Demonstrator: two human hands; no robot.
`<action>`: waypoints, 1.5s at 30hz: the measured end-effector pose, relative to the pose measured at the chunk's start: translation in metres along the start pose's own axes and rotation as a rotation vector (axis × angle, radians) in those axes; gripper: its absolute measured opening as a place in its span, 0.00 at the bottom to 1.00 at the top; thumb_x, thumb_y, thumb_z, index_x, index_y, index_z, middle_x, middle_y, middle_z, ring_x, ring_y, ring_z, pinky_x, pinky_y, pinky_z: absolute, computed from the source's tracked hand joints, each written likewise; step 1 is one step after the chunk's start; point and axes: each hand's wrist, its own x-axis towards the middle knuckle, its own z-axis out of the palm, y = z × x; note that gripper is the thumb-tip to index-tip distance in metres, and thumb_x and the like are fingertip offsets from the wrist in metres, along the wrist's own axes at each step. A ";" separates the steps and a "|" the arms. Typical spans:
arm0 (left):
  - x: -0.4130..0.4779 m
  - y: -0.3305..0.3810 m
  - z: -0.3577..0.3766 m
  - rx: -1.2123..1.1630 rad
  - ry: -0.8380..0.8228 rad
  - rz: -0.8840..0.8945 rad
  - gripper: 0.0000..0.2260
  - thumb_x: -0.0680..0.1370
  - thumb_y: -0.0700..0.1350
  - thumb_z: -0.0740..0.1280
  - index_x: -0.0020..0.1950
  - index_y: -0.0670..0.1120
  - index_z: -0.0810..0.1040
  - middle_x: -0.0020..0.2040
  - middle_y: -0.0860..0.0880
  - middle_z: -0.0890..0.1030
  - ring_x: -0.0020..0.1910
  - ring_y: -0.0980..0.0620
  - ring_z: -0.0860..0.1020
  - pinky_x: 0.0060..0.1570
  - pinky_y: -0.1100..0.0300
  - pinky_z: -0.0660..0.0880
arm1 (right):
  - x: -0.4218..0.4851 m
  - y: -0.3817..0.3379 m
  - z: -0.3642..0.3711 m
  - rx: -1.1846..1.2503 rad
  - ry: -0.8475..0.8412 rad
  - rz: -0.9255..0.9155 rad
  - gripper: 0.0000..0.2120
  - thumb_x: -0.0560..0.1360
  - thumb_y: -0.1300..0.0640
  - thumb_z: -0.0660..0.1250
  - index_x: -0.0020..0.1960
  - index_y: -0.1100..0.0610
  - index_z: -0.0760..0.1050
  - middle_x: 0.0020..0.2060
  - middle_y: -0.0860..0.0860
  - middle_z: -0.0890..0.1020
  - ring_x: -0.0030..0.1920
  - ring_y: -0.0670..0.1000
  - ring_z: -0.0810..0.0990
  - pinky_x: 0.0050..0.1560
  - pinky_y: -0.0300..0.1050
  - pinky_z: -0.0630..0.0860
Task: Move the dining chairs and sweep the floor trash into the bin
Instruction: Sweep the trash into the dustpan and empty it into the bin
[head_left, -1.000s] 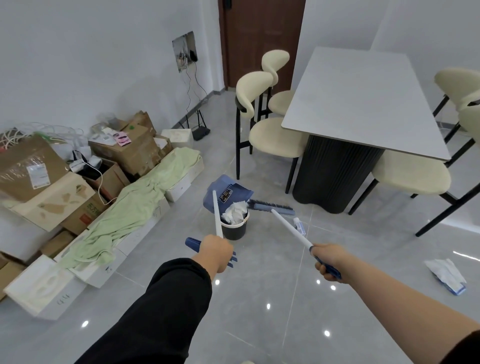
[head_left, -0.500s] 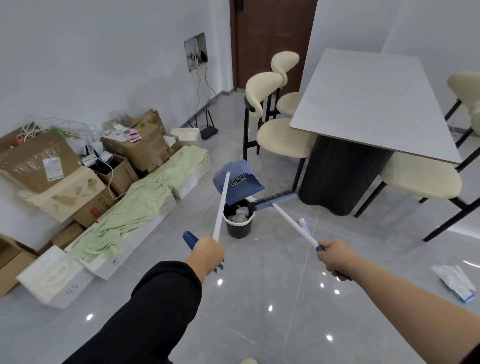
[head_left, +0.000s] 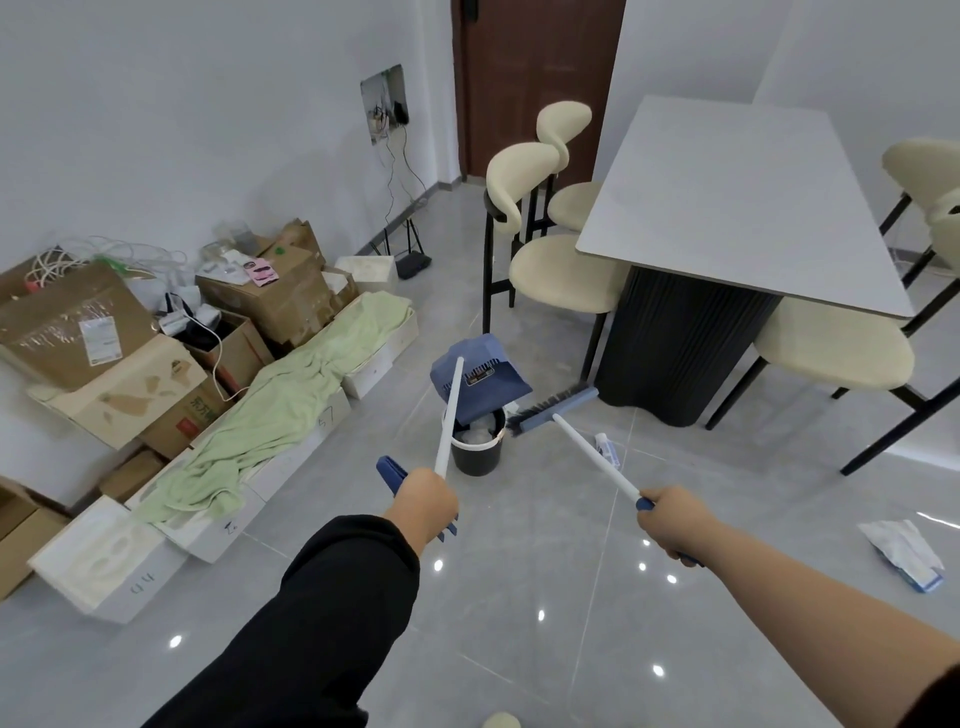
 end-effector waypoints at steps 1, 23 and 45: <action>-0.002 -0.001 -0.003 -0.006 0.041 -0.002 0.20 0.79 0.43 0.64 0.71 0.43 0.68 0.68 0.47 0.73 0.64 0.43 0.74 0.59 0.51 0.73 | 0.001 0.000 0.001 0.000 0.003 -0.001 0.10 0.79 0.62 0.53 0.53 0.59 0.73 0.30 0.55 0.66 0.24 0.50 0.62 0.24 0.35 0.59; 0.026 0.030 -0.174 -0.646 0.525 -0.048 0.13 0.75 0.40 0.59 0.59 0.45 0.73 0.57 0.42 0.78 0.55 0.40 0.77 0.50 0.52 0.74 | 0.027 0.093 -0.068 -0.144 0.163 0.123 0.13 0.78 0.62 0.57 0.59 0.60 0.75 0.34 0.50 0.69 0.33 0.51 0.71 0.34 0.40 0.69; 0.236 0.316 -0.457 -1.008 0.267 0.001 0.10 0.78 0.41 0.55 0.50 0.45 0.75 0.47 0.45 0.79 0.61 0.40 0.72 0.68 0.49 0.64 | 0.171 0.459 -0.334 -0.025 0.094 0.476 0.16 0.78 0.61 0.56 0.65 0.62 0.69 0.44 0.56 0.73 0.34 0.55 0.74 0.30 0.42 0.71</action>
